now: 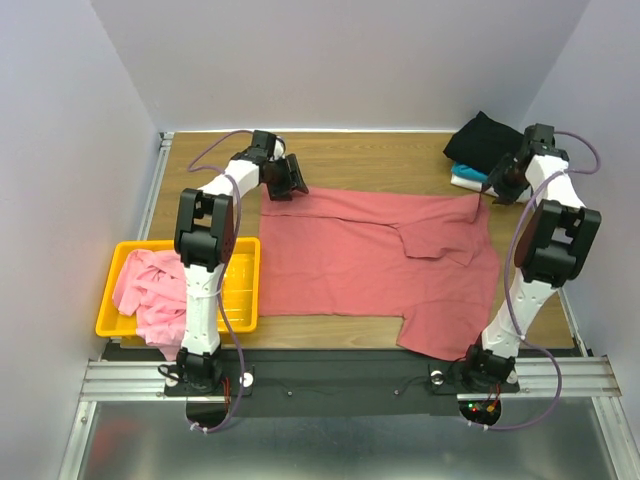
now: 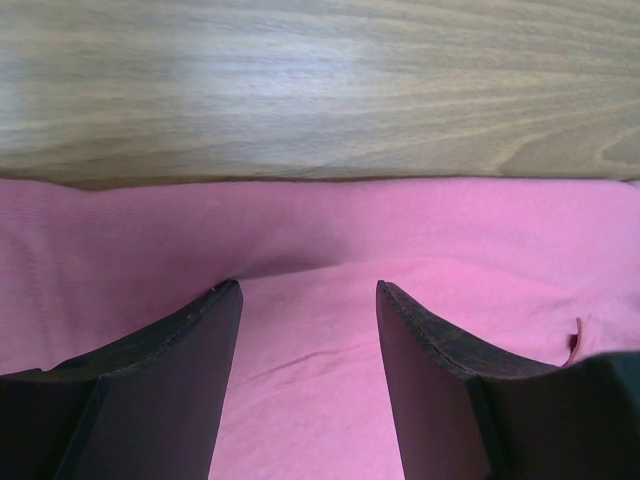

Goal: Fold and stack the t-shirts
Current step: Fold the tshirt

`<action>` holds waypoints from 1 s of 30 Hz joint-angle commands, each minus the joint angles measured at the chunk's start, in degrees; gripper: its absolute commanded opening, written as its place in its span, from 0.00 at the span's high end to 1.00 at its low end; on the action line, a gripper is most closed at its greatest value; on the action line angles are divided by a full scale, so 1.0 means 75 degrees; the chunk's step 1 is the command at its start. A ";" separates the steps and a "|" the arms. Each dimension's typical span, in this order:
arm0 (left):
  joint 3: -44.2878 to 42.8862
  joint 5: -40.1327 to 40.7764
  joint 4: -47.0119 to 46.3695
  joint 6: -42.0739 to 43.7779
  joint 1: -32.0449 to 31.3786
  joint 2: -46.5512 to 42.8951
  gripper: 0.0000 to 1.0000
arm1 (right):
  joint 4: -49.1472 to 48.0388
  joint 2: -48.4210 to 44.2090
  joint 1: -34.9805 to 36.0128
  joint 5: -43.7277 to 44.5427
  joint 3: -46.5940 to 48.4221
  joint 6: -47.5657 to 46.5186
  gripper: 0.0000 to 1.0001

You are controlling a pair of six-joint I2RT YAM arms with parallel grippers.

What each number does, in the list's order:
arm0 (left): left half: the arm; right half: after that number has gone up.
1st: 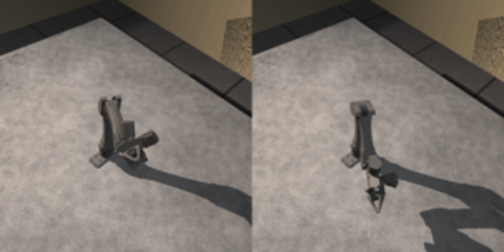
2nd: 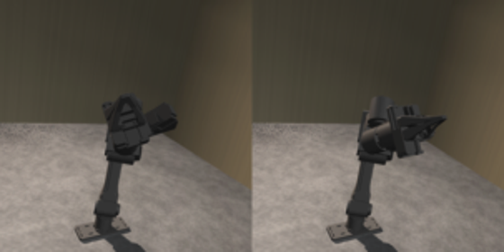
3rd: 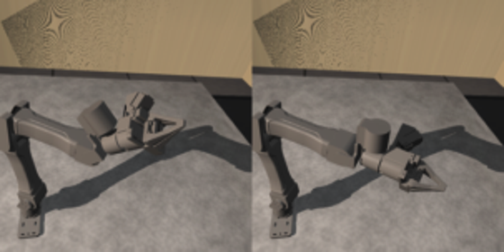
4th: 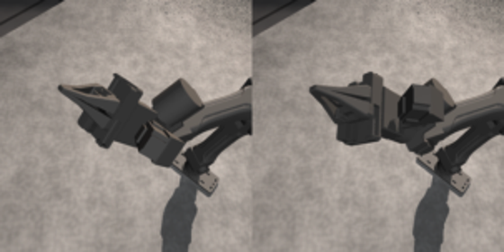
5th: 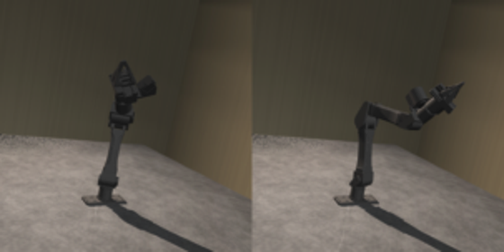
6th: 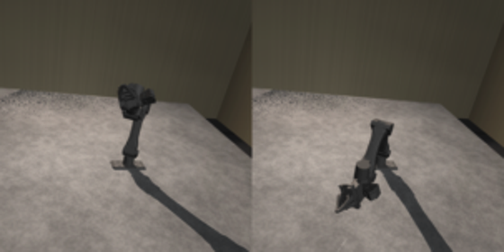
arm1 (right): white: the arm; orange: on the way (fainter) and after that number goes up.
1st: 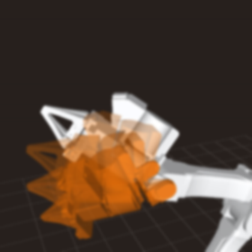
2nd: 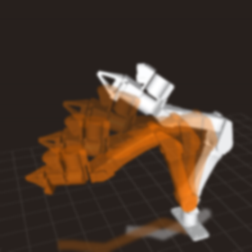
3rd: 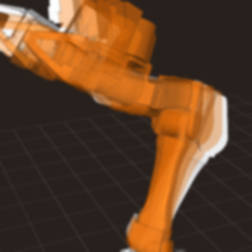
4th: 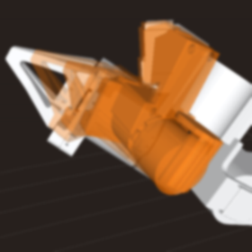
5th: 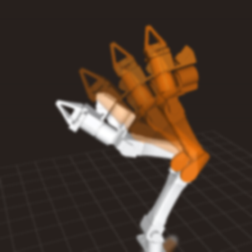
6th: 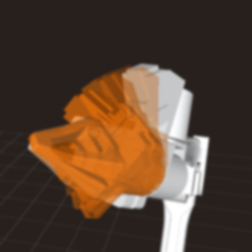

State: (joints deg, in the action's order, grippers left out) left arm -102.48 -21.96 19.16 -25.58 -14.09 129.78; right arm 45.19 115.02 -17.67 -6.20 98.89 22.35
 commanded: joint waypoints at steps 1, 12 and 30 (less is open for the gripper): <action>-0.0399 0.0150 0.0152 -0.0058 0.0225 -0.0335 0.32 | -0.0271 0.0296 -0.0046 -0.0767 0.0268 0.0219 0.49; -0.0458 0.0185 0.0176 -0.0163 0.0343 -0.0054 0.32 | -0.0705 0.1210 -0.0046 -0.0932 0.0736 0.0278 0.53; 0.0316 0.0525 -0.0152 -0.0304 0.0554 -0.0065 0.32 | -0.0717 0.1421 -0.0420 0.0287 0.0361 0.0126 1.00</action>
State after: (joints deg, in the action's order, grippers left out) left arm -102.00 -19.55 17.69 -28.03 -10.41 129.91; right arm 41.63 124.99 -18.59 -7.35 102.13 23.79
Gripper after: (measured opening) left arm 0.677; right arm 0.021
